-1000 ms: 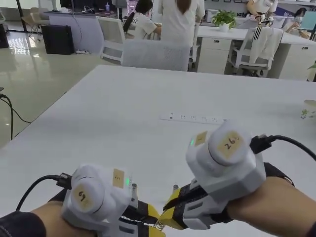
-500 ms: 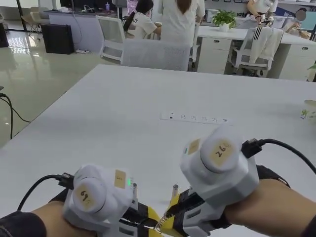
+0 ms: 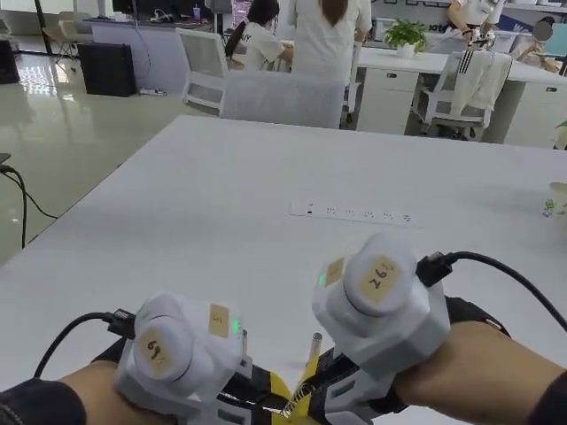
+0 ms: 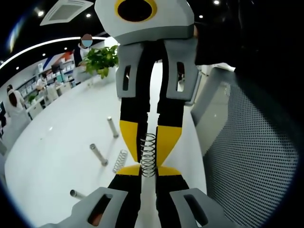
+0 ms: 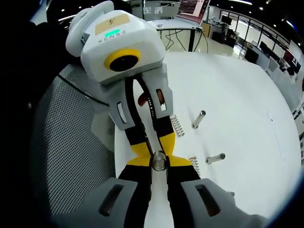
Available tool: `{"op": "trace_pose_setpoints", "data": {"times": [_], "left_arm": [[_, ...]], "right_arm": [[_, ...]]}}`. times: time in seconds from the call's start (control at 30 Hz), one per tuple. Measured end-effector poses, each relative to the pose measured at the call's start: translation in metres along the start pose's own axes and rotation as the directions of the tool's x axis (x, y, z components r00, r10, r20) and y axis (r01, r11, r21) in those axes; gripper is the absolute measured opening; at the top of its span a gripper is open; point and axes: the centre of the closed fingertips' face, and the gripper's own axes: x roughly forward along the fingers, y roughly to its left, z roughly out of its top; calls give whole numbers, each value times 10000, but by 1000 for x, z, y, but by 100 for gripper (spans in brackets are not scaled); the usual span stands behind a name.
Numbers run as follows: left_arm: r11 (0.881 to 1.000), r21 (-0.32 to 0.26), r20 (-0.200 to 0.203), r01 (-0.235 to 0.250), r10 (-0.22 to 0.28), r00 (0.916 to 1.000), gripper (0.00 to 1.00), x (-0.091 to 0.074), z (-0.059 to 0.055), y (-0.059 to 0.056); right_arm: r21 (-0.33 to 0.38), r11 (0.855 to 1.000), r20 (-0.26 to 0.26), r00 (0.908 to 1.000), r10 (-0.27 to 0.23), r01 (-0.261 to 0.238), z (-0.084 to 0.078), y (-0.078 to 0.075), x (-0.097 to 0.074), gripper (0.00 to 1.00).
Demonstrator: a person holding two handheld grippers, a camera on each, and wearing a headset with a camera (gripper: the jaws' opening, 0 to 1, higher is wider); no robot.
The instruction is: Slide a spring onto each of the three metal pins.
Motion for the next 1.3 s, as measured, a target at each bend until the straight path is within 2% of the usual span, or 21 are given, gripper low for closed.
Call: {"op": "trace_pose_setpoints", "data": {"times": [0.23,0.37,0.6,0.83,1.13,1.3], "left_arm": [[9998,-170,196,-136,140,9997,3,-1,2,3],[9993,-331,89,-162,165,9998,8,-1,-2,4],[9976,-619,213,-297,311,9993,15,-4,-2,7],[9946,-894,240,-518,542,9982,23,-12,-7,12],[9884,-1211,393,-913,967,9945,29,-29,-9,19],[9833,-1458,331,-1091,1151,9928,31,-36,-17,20]], "right_arm": [[83,9999,53,10000,-80,80,2,-3,-2,8],[159,9997,95,9998,-177,176,2,-6,-5,8],[343,9988,47,9994,-351,349,-3,-12,-10,8],[510,9975,-7,9988,-497,496,-8,-18,-15,8],[796,9944,-138,9975,-690,699,-19,-29,-25,8],[920,9925,-198,9967,-788,803,-24,-34,-29,8]]}}
